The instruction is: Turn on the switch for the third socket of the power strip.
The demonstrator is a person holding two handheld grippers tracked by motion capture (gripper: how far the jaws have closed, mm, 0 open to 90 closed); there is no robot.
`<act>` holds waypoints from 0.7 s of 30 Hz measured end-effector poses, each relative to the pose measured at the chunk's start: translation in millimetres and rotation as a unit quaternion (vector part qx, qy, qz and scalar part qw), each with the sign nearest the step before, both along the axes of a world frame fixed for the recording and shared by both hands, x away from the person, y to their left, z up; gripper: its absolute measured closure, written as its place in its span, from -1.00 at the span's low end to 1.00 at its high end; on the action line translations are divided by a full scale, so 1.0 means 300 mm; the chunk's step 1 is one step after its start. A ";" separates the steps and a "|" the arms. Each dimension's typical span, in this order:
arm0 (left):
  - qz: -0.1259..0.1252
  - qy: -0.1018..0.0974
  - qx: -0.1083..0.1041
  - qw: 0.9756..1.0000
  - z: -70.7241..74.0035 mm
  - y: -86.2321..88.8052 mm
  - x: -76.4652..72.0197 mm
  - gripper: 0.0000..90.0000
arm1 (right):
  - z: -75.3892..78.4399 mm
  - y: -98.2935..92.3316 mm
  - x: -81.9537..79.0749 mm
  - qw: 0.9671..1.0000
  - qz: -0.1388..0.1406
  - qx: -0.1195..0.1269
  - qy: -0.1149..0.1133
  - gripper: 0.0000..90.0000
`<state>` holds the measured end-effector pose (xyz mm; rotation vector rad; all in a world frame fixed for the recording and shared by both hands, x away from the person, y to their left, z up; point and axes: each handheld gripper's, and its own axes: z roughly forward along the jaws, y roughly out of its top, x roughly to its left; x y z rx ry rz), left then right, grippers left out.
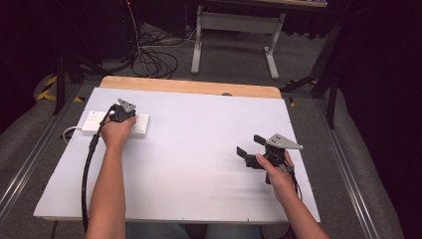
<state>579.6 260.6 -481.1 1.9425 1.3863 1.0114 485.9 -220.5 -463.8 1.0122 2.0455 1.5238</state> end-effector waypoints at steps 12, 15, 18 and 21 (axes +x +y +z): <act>0.006 -0.006 -0.012 1.000 -0.006 0.017 -0.004 1.00 | 0.005 -0.008 -0.005 1.000 -0.006 0.002 -0.001 -0.75; 0.012 -0.009 -0.017 1.000 -0.007 0.017 0.004 1.00 | 0.004 -0.011 -0.015 1.000 -0.008 0.003 -0.001 -0.75; 0.016 -0.040 -0.020 0.999 0.003 0.017 0.002 0.98 | 0.004 -0.016 -0.023 1.000 -0.012 0.002 0.000 -0.75; 0.019 -0.074 -0.033 0.997 0.034 0.019 -0.001 0.99 | 0.001 -0.022 -0.025 1.000 -0.016 0.000 0.000 -0.75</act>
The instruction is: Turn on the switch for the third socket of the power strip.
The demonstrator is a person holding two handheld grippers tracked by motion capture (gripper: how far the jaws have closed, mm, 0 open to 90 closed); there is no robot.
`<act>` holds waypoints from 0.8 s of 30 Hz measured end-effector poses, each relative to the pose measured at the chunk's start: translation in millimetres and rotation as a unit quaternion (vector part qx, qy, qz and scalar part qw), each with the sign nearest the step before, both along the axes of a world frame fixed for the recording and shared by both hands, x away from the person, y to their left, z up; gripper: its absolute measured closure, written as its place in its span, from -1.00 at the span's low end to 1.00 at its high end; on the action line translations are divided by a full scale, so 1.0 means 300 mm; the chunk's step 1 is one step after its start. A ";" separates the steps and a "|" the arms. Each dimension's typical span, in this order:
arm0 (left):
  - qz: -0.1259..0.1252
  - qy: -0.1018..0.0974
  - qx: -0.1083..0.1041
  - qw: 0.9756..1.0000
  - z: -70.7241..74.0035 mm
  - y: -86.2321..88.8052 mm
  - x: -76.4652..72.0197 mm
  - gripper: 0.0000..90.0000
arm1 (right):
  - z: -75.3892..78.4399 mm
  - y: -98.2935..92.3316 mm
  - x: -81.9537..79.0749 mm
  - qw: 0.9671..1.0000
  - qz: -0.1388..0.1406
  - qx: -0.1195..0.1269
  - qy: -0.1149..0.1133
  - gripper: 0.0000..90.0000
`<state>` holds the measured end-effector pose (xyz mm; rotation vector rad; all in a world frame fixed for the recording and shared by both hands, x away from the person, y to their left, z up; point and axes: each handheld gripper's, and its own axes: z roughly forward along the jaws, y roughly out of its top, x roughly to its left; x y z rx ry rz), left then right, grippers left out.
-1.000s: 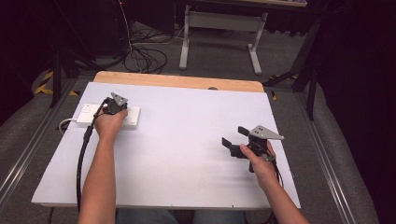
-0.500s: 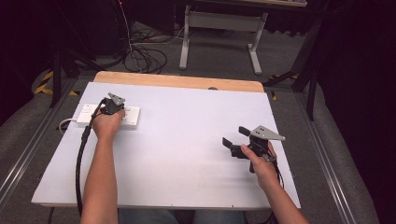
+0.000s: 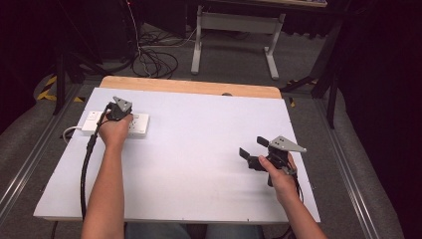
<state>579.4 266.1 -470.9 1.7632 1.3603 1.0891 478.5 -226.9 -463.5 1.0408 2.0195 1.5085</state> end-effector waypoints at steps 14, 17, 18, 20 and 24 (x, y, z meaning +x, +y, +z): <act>-0.006 -0.063 -0.026 0.998 0.092 0.078 -0.095 0.99 | -0.011 0.014 0.010 1.000 0.000 -0.013 0.003 -0.75; 0.001 -0.069 -0.032 0.997 0.095 0.110 -0.117 0.99 | -0.013 0.016 0.011 1.000 -0.001 -0.014 0.005 -0.75; 0.000 -0.070 -0.032 0.997 0.096 0.117 -0.122 0.99 | -0.013 0.016 0.012 1.000 -0.001 -0.014 0.005 -0.75; -0.002 -0.072 -0.032 0.997 0.099 0.124 -0.132 0.99 | -0.014 0.018 0.014 1.000 0.000 -0.013 0.006 -0.75; -0.011 -0.070 -0.025 0.997 0.091 0.132 -0.152 0.99 | -0.017 0.020 0.016 1.000 0.001 -0.014 0.008 -0.75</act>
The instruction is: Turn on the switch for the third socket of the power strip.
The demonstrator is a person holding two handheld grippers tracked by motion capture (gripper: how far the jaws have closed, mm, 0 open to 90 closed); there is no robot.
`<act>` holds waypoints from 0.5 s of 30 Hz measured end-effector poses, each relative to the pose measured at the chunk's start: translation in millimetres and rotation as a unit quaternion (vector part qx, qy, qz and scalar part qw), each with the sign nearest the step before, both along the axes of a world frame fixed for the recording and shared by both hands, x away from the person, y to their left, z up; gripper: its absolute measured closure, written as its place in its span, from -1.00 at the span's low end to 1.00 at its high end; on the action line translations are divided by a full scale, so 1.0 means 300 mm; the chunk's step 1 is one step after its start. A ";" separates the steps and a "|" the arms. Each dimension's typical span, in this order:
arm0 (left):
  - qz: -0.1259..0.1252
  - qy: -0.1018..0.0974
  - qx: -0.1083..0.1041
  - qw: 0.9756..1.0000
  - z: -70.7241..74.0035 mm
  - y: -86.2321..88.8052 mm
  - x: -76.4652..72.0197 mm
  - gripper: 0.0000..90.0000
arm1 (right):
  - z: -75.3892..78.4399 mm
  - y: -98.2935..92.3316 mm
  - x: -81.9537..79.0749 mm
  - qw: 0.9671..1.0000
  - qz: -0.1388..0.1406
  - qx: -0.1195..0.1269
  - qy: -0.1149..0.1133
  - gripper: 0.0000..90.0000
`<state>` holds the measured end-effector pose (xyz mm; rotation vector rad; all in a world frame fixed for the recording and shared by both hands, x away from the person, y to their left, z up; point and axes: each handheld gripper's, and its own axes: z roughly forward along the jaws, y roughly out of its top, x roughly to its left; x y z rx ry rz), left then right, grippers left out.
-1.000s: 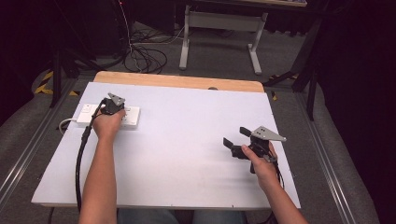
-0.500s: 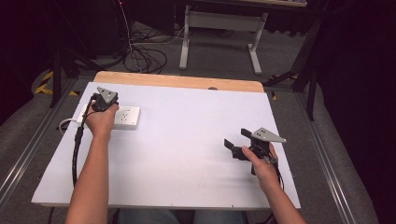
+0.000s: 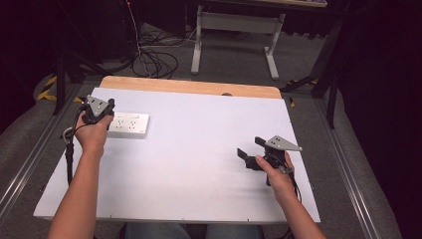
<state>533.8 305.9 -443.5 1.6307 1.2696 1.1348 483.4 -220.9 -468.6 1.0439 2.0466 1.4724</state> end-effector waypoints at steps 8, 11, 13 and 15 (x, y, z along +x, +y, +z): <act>-0.018 -0.019 -0.034 0.999 -0.019 -0.009 -0.088 0.99 | 0.001 -0.003 0.000 1.000 0.000 0.000 -0.001 -0.75; -0.022 -0.028 -0.045 0.998 -0.029 -0.007 -0.127 0.99 | 0.001 -0.002 0.000 1.000 -0.001 0.001 -0.001 -0.75; -0.025 -0.030 -0.047 0.998 -0.035 -0.002 -0.152 0.99 | 0.001 0.001 0.000 1.000 0.003 0.003 -0.003 -0.75; -0.027 -0.031 -0.040 0.998 -0.041 0.007 -0.172 0.99 | 0.000 0.004 0.002 1.000 0.004 0.001 -0.003 -0.75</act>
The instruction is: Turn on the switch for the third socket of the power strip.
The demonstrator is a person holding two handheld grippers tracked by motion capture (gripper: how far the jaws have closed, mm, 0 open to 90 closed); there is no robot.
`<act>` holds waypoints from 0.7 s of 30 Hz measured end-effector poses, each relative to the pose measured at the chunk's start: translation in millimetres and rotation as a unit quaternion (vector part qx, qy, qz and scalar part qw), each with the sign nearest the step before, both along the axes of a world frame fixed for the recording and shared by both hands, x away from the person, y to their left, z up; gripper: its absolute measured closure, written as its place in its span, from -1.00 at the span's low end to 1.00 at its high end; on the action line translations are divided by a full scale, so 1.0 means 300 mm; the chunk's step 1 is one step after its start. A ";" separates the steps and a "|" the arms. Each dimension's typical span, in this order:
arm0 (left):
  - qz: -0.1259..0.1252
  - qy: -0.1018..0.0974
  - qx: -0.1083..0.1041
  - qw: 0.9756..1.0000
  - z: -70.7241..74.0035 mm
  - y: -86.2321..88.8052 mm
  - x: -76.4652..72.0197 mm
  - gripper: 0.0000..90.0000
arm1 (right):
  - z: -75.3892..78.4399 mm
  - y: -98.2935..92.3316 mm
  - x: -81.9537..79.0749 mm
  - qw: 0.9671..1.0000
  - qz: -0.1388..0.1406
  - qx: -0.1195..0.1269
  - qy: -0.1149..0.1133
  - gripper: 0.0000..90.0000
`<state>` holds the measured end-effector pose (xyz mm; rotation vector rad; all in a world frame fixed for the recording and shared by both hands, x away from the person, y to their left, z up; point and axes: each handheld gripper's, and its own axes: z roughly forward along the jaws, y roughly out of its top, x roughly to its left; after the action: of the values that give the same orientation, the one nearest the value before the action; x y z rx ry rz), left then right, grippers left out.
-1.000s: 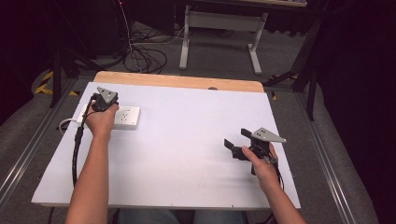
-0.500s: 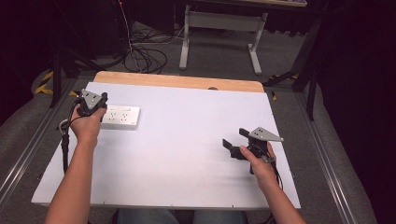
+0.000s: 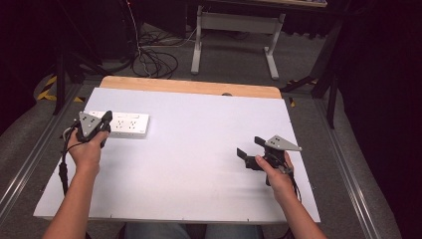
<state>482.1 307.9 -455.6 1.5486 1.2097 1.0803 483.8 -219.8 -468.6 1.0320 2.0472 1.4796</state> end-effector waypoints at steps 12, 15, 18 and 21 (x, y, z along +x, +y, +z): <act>0.000 0.000 0.006 1.000 -0.026 0.023 -0.058 0.99 | 0.001 0.007 0.003 1.000 0.001 0.003 0.001 -0.75; 0.005 0.000 -0.008 1.000 -0.041 0.030 -0.079 0.99 | 0.002 0.005 0.002 1.000 0.000 0.004 0.001 -0.75; 0.009 -0.004 -0.019 1.000 -0.042 0.040 -0.099 0.99 | 0.004 0.007 0.001 1.000 0.003 0.008 -0.003 -0.75; 0.009 -0.013 -0.022 1.000 -0.032 0.040 -0.126 0.99 | 0.007 0.008 -0.002 1.000 0.003 0.007 -0.006 -0.75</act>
<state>444.3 319.8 -465.2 1.4891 1.2244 1.0754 483.3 -217.5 -466.5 1.0205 2.0349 1.5027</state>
